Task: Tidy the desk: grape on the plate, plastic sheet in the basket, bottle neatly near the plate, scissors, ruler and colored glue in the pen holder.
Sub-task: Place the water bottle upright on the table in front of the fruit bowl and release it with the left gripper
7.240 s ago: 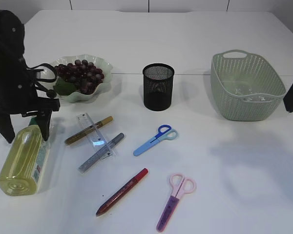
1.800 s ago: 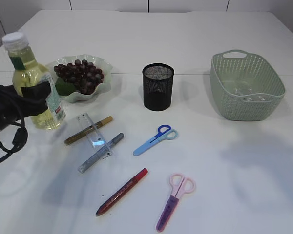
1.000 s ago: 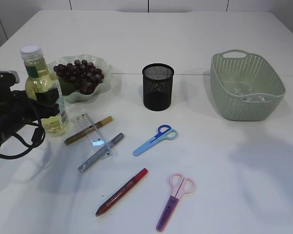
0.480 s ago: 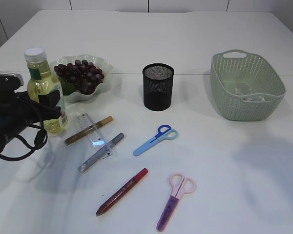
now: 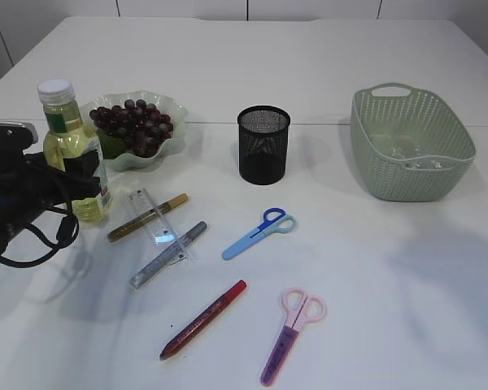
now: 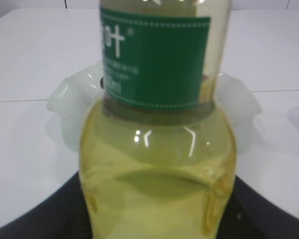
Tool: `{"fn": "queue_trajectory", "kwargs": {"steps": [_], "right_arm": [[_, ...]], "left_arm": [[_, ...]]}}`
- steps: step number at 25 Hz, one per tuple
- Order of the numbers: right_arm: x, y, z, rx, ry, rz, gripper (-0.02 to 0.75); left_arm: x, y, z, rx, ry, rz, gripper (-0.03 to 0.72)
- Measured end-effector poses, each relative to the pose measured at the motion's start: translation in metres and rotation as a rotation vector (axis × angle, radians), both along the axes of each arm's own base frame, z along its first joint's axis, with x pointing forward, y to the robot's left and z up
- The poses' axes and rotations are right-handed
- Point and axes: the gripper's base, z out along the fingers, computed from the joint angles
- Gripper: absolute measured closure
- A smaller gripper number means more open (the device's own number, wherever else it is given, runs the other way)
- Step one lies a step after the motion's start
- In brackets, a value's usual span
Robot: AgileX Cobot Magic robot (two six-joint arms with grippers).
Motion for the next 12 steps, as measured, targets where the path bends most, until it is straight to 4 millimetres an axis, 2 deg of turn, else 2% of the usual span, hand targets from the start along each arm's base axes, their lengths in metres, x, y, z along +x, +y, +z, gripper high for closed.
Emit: {"fn": "queue_trajectory", "kwargs": {"steps": [6, 12], "right_arm": [[0.0, 0.0, 0.0, 0.0, 0.0, 0.0, 0.235], [0.0, -0.0001, 0.0, -0.001, 0.0, 0.0, 0.235]], "left_arm": [[0.0, 0.0002, -0.0006, 0.001, 0.002, 0.002, 0.167], [-0.0005, 0.0004, -0.0009, 0.001, 0.002, 0.003, 0.16]]}}
